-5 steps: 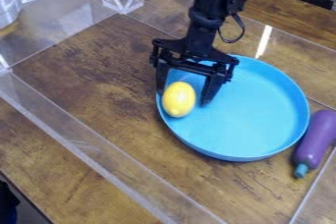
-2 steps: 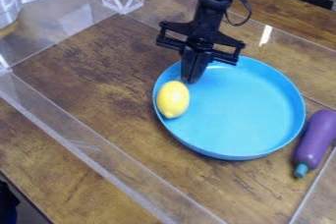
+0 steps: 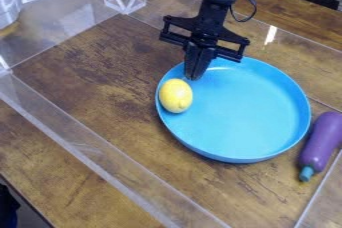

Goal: Put the lemon on the blue tray

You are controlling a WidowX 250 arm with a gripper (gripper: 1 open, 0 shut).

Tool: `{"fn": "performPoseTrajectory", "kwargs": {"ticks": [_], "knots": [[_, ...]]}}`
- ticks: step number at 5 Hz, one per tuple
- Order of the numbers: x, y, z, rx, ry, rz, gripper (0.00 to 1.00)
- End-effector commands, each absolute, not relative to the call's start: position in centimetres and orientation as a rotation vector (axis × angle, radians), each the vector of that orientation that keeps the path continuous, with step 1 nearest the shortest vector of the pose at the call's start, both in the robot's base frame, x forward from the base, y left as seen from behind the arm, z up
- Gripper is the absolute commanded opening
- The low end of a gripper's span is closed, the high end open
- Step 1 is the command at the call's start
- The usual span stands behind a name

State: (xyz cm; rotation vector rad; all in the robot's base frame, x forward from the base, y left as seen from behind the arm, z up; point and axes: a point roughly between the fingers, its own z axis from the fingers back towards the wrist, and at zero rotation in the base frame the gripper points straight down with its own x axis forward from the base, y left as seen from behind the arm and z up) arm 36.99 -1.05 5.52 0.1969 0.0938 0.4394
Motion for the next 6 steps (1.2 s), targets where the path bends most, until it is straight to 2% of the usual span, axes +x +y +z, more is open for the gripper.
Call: {"fn": "performPoseTrajectory", "kwargs": {"ticks": [1, 2, 3, 5, 6], "knots": [[37.3, -1.7, 8.2, 0.183, 0.015, 0.478, 0.0], [36.8, -1.4, 8.4, 0.191, 0.014, 0.53, 0.0], [37.6, -1.1, 9.8, 0.181, 0.007, 0.535, 1.0], [38.6, -2.0, 8.8, 0.16, -0.013, 0.541, 1.0], [39.0, -2.8, 9.7, 0.119, -0.038, 0.536, 1.0]]}}
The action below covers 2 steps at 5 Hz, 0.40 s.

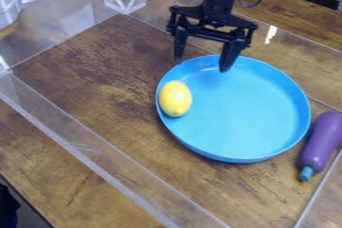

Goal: Put the lemon on the blue tray

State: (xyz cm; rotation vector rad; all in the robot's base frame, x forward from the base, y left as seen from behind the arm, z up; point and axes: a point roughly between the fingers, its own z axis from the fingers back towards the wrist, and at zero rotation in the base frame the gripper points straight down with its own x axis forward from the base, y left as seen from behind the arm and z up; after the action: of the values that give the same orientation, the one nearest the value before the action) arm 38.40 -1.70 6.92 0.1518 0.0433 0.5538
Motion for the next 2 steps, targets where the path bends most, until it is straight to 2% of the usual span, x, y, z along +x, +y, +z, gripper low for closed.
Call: {"fn": "performPoseTrajectory", "kwargs": {"ticks": [1, 2], "knots": [[40.0, -3.8, 11.6, 0.082, -0.062, 0.516, 1.0], [41.0, -5.2, 14.0, 0.043, -0.1, 0.471, 1.0]]}}
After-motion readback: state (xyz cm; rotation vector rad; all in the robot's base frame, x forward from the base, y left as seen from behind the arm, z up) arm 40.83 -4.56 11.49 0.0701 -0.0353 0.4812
